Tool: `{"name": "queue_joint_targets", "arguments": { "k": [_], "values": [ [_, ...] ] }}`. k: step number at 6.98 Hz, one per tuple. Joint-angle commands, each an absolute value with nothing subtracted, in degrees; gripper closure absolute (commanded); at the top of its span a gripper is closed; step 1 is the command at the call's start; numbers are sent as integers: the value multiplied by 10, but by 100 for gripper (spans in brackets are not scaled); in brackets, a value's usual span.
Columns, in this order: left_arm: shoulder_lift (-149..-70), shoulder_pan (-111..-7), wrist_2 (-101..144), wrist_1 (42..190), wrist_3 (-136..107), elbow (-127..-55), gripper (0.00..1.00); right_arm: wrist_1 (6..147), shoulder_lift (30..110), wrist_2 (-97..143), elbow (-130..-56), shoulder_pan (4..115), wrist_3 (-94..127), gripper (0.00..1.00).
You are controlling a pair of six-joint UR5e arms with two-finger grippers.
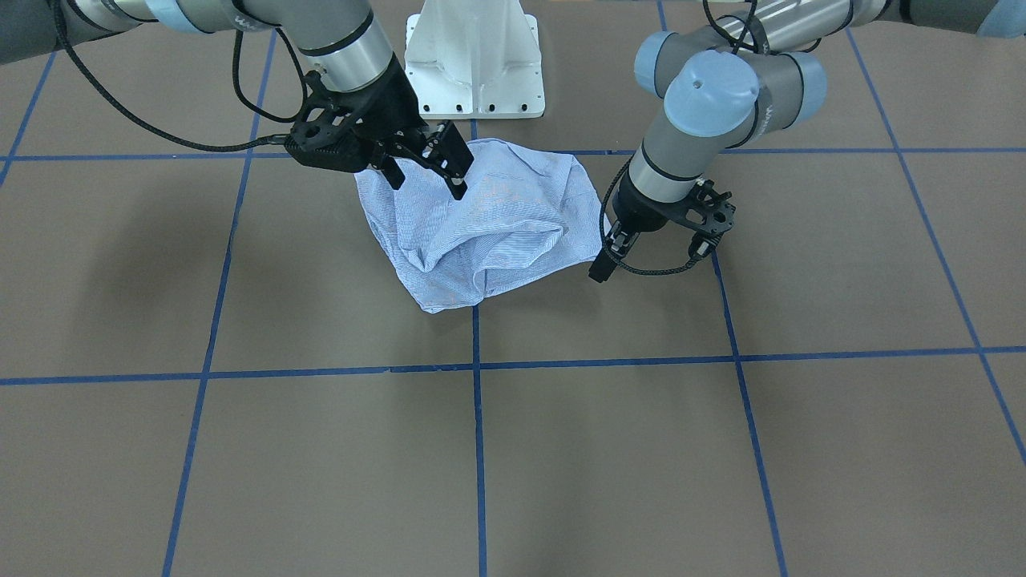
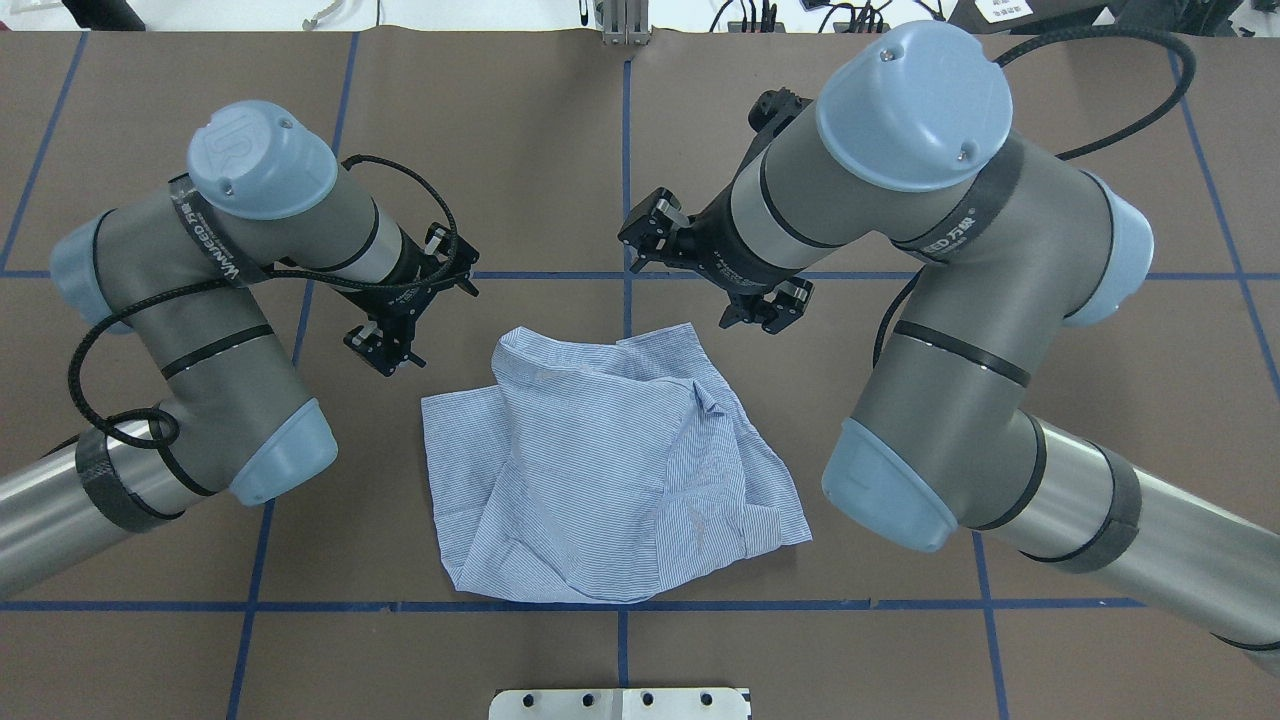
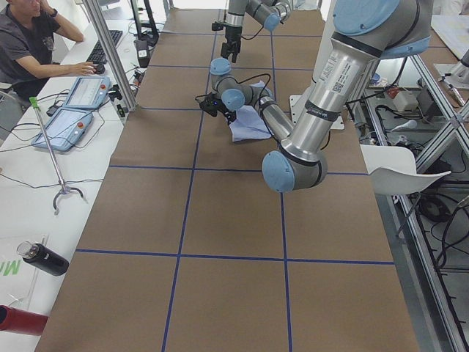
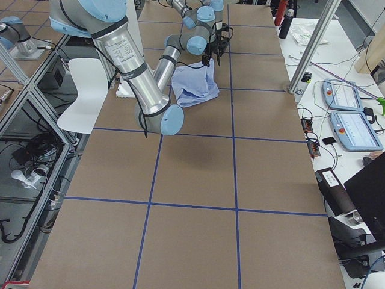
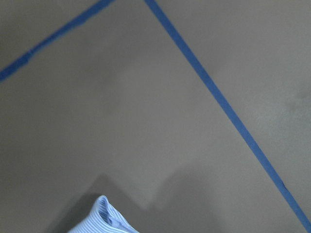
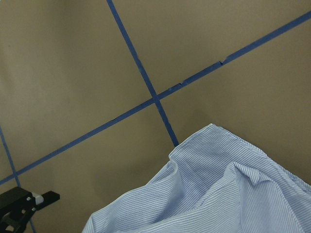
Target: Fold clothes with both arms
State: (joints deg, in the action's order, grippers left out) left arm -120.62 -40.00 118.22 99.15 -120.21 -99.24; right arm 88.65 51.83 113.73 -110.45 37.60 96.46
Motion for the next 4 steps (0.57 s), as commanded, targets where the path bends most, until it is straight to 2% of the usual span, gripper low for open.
{"name": "queue_joint_targets", "arguments": {
  "k": [1, 4],
  "values": [
    [-1203, -399, 1186, 996, -1166, -1018, 0, 886, 524, 1138, -1111, 384, 955, 0],
    [-1193, -399, 1169, 1002, -1092, -1102, 0, 886, 524, 1137, -1111, 388, 926, 0]
  ]
}}
